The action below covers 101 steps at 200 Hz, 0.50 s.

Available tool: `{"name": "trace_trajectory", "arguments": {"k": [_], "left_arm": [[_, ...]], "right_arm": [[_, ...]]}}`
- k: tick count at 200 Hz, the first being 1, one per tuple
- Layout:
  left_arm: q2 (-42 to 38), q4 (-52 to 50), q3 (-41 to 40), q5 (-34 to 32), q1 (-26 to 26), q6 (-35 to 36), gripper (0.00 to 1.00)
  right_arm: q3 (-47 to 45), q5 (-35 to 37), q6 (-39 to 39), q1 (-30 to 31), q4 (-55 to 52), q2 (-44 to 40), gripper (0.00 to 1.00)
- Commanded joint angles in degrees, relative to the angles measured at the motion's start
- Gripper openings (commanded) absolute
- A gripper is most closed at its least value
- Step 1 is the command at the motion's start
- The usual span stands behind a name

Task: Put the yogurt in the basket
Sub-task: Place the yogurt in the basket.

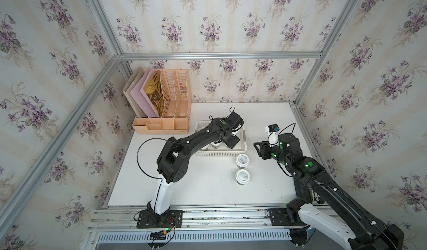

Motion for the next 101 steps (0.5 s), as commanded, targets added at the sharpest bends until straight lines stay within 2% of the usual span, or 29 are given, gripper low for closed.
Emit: {"name": "trace_trajectory", "arguments": {"k": [1, 101], "left_arm": [[0.83, 0.39, 0.46, 0.56, 0.09, 0.38, 0.68], [1.13, -0.46, -1.29, 0.85, 1.5, -0.05, 0.68]], "right_arm": [[0.09, -0.43, -0.04, -0.01, 0.47, -0.24, 0.55], [-0.07, -0.51, -0.02, -0.01, 0.67, -0.25, 0.55]]}}
